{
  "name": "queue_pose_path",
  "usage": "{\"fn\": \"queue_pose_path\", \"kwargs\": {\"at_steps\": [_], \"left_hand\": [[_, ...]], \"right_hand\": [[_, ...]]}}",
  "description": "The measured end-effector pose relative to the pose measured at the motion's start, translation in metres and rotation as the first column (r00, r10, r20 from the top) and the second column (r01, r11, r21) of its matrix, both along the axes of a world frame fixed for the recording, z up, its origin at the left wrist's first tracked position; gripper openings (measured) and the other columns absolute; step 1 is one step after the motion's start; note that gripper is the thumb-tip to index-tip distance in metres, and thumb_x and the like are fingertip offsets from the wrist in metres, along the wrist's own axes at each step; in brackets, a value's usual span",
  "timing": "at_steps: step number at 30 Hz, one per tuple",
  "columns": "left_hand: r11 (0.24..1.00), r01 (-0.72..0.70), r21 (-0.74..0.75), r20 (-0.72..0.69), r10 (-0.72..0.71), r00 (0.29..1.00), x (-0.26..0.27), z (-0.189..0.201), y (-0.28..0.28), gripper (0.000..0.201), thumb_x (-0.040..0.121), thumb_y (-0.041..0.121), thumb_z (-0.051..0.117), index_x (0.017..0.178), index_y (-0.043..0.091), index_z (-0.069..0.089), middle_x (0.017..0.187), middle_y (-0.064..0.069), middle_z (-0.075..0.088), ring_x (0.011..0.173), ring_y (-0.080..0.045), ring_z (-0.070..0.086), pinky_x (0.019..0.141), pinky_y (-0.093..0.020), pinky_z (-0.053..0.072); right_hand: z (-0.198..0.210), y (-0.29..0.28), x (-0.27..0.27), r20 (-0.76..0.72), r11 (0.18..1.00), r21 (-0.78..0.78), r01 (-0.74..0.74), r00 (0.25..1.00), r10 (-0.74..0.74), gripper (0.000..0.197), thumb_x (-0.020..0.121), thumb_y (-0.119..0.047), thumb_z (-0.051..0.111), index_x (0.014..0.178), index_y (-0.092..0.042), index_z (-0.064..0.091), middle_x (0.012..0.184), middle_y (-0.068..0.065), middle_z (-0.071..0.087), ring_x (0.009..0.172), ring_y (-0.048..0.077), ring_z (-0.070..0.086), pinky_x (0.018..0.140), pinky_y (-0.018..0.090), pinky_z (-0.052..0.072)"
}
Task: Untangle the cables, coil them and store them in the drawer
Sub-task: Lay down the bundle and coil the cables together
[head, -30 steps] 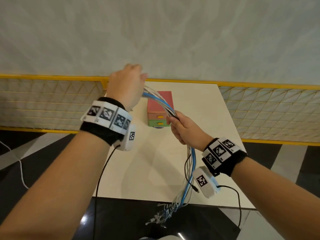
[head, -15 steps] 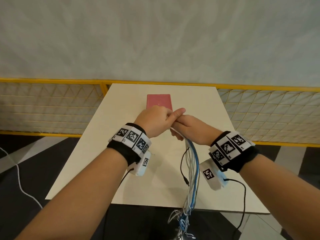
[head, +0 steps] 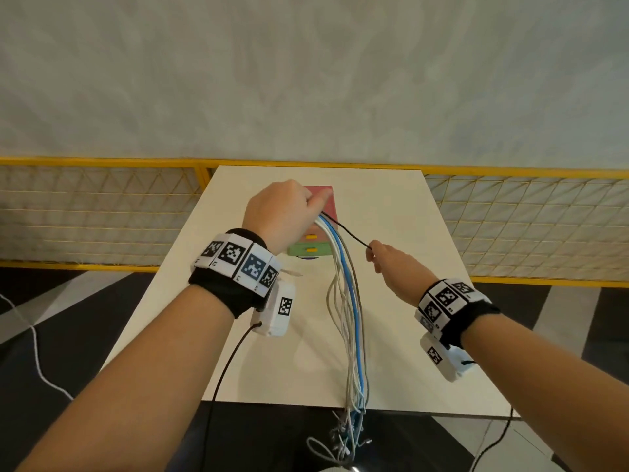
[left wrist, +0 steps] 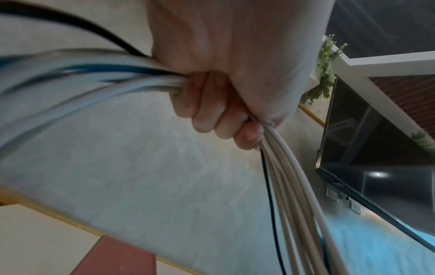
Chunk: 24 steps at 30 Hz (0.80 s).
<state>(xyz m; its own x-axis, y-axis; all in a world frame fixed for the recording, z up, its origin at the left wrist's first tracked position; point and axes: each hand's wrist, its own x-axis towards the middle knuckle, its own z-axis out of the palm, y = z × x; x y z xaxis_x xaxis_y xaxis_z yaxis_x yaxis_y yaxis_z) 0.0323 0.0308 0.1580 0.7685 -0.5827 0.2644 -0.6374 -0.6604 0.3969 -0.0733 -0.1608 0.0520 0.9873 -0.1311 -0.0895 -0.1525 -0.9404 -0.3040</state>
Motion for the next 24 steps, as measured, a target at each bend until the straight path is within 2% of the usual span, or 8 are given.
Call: {"fn": "queue_pose_path", "kwargs": {"at_steps": [4, 6, 9, 11, 14, 17, 21, 24], "left_hand": [[1.000, -0.020, 0.010, 0.029, 0.020, 0.999, 0.000, -0.002, 0.000, 0.063, 0.101, 0.048, 0.038, 0.046, 0.016, 0.037, 0.045, -0.001, 0.036, 0.046, -0.020, 0.039, 0.047, -0.028, 0.020], [0.999, -0.049, 0.022, 0.037, 0.049, 0.998, 0.001, -0.007, -0.002, 0.063, 0.101, 0.049, 0.037, 0.048, 0.015, 0.040, 0.047, -0.002, 0.041, 0.051, -0.025, 0.044, 0.046, -0.029, 0.021], [0.998, -0.067, 0.004, 0.043, 0.067, 0.997, -0.002, -0.011, -0.008, 0.061, 0.101, 0.049, 0.036, 0.049, 0.018, 0.045, 0.051, 0.000, 0.046, 0.059, -0.027, 0.050, 0.050, -0.031, 0.025], [0.998, -0.052, -0.047, 0.031, 0.053, 0.998, -0.006, -0.008, -0.010, 0.060, 0.101, 0.048, 0.037, 0.048, 0.021, 0.043, 0.050, 0.003, 0.045, 0.061, -0.026, 0.049, 0.054, -0.031, 0.026], [0.986, -0.051, -0.159, 0.014, 0.054, 0.998, -0.003, -0.003, -0.005, 0.061, 0.101, 0.047, 0.039, 0.046, 0.021, 0.044, 0.047, 0.002, 0.047, 0.056, -0.025, 0.049, 0.052, -0.032, 0.027], [0.951, -0.060, -0.303, -0.023, 0.055, 0.998, 0.015, -0.001, 0.012, 0.066, 0.100, 0.050, 0.040, 0.050, 0.008, 0.053, 0.053, -0.012, 0.057, 0.057, -0.031, 0.055, 0.058, -0.040, 0.045], [0.911, -0.009, -0.412, -0.039, -0.008, 0.999, 0.026, 0.010, 0.032, 0.066, 0.099, 0.047, 0.046, 0.043, 0.013, 0.049, 0.047, -0.011, 0.055, 0.045, -0.022, 0.048, 0.063, -0.042, 0.048], [0.927, 0.048, -0.373, -0.007, -0.054, 0.999, 0.022, 0.019, 0.037, 0.066, 0.099, 0.045, 0.048, 0.042, 0.011, 0.045, 0.045, -0.010, 0.051, 0.044, -0.024, 0.044, 0.057, -0.037, 0.042]], "right_hand": [[0.013, 0.004, 0.006, -0.020, 0.996, 0.088, -0.023, 0.999, 0.025, 0.046, 0.091, -0.014, 0.047, 0.136, -0.017, 0.037, 0.117, 0.003, 0.053, 0.087, 0.019, 0.057, 0.080, 0.031, 0.049], [0.032, 0.014, 0.011, 0.161, 0.995, 0.087, -0.043, 0.986, 0.028, 0.059, 0.087, -0.032, 0.049, 0.142, -0.018, 0.035, 0.128, 0.002, 0.050, 0.099, 0.014, 0.053, 0.085, 0.028, 0.042], [0.058, 0.043, 0.022, 0.377, 0.902, 0.365, -0.229, 0.923, 0.082, 0.058, 0.091, -0.037, 0.046, 0.144, -0.015, 0.032, 0.130, -0.002, 0.048, 0.111, 0.000, 0.048, 0.096, 0.016, 0.038], [0.061, 0.062, 0.028, 0.362, 0.743, 0.582, -0.332, 0.923, 0.129, 0.046, 0.098, -0.021, 0.046, 0.142, -0.016, 0.030, 0.120, -0.006, 0.051, 0.100, -0.002, 0.055, 0.095, 0.015, 0.044], [0.047, 0.070, 0.031, 0.340, 0.566, 0.750, -0.343, 0.933, 0.116, 0.019, 0.100, -0.014, 0.039, 0.118, -0.014, 0.042, 0.098, 0.006, 0.051, 0.076, 0.018, 0.062, 0.083, 0.043, 0.053], [0.041, 0.066, 0.021, 0.282, 0.514, 0.797, -0.317, 0.948, 0.147, 0.013, 0.101, -0.017, 0.038, 0.093, -0.011, 0.046, 0.078, 0.005, 0.048, 0.063, 0.018, 0.055, 0.079, 0.041, 0.054], [0.048, 0.055, 0.011, 0.184, 0.312, 0.923, -0.228, 0.969, 0.163, 0.025, 0.098, -0.032, 0.035, 0.094, -0.010, 0.045, 0.069, -0.003, 0.035, 0.058, 0.012, 0.036, 0.065, 0.025, 0.046], [0.059, 0.048, 0.011, 0.132, 0.484, 0.847, -0.219, 0.969, 0.208, 0.025, 0.102, -0.030, 0.033, 0.105, -0.009, 0.048, 0.070, -0.003, 0.039, 0.058, 0.011, 0.037, 0.058, 0.022, 0.040]]}}
